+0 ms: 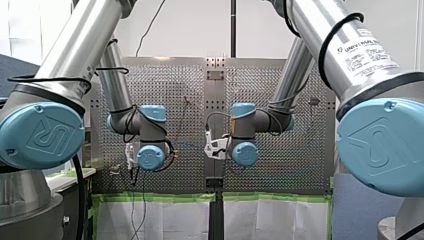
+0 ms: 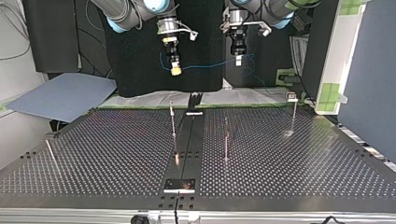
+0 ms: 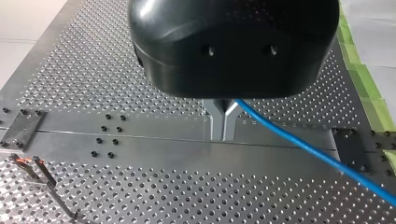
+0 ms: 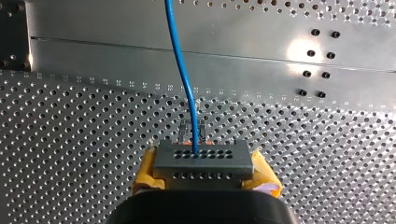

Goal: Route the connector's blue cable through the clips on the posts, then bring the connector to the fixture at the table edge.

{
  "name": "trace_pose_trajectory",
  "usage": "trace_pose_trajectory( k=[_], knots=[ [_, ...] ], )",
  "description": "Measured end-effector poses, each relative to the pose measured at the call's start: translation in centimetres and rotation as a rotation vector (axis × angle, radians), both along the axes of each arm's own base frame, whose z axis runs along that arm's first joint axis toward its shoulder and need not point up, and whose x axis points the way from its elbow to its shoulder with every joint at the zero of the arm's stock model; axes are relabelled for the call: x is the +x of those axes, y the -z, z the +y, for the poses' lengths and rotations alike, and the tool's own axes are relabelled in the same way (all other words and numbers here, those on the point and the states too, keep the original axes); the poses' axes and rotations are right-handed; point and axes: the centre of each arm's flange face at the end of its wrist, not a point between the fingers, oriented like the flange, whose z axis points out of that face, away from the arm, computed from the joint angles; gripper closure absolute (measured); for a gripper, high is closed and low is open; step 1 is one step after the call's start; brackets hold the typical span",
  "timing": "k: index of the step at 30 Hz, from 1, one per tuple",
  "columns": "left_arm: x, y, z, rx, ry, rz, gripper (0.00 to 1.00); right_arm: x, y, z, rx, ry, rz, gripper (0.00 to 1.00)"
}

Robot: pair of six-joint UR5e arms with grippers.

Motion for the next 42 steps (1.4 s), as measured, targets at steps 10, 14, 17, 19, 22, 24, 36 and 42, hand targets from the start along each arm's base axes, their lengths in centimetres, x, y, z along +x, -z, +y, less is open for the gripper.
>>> trace_pose_trajectory(
  k=[10, 14, 17, 19, 22, 24, 36, 42],
  knots=[
    [0.0, 0.0, 0.0, 0.0, 0.0, 0.0, 1.0, 0.0, 0.0, 0.0, 0.0, 0.0, 0.0, 1.0],
    [0.0, 0.0, 0.0, 0.0, 0.0, 0.0, 1.0, 0.0, 0.0, 0.0, 0.0, 0.0, 0.0, 1.0],
    [0.0, 0.0, 0.0, -0.001, -0.003, 0.0, 1.0, 0.0, 0.0, 0.0, 0.0, 0.0, 0.0, 1.0],
    [0.1, 0.0, 0.1, -0.002, -0.005, -0.001, 1.0, 0.0, 0.0, 0.0, 0.0, 0.0, 0.0, 1.0],
    [0.1, 0.0, 0.2, -0.001, -0.006, 0.0, 1.0, 0.0, 0.0, 0.0, 0.001, -0.001, 0.001, 1.0],
    [0.1, 0.0, 0.2, 0.001, -0.006, 0.003, 1.0, 0.0, 0.1, 0.1, 0.003, -0.003, 0.004, 1.0],
    [-0.8, 3.1, 0.9, 0.048, -0.009, 0.077, 1.0, -0.3, 5.0, 1.7, 0.079, -0.021, 0.085, 1.0],
    [-0.9, 3.4, 1.0, 0.052, -0.009, 0.084, 1.0, -0.5, 6.1, 1.9, 0.094, -0.021, 0.101, 1.0]
  ],
)
